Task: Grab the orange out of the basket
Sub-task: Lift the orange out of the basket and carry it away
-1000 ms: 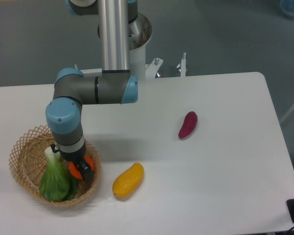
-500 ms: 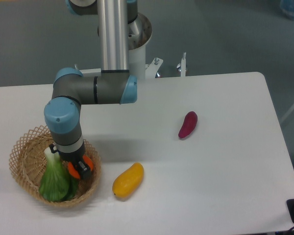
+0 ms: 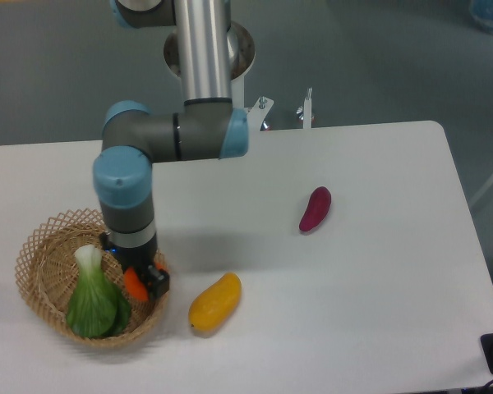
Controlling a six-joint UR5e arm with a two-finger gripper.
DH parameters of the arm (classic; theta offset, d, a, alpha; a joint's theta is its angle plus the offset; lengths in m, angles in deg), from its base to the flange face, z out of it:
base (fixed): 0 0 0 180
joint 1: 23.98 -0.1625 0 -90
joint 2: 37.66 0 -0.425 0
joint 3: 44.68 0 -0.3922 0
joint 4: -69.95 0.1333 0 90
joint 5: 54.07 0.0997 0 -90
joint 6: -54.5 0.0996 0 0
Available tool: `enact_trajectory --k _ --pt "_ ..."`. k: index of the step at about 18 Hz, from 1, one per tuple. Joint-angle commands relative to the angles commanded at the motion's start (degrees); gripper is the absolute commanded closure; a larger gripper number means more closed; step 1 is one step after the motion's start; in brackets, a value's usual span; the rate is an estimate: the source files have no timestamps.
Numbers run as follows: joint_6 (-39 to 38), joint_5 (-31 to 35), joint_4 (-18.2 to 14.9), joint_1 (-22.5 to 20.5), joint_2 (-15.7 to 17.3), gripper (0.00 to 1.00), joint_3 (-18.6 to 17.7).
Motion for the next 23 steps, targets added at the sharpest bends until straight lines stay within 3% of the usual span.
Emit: enact_trajectory --k 6,10,16,23 --pt "1.6 1.2 -0.4 -5.6 0.8 0.33 -0.6" --pt "5.2 8.6 -0.4 -9.1 0.9 0.37 -0.7" --pt "8.6 9.1 -0.4 -16.3 0.5 0.36 0.9" --pt "10.8 11.4 -0.4 -18.0 -2.2 0.34 2.4"
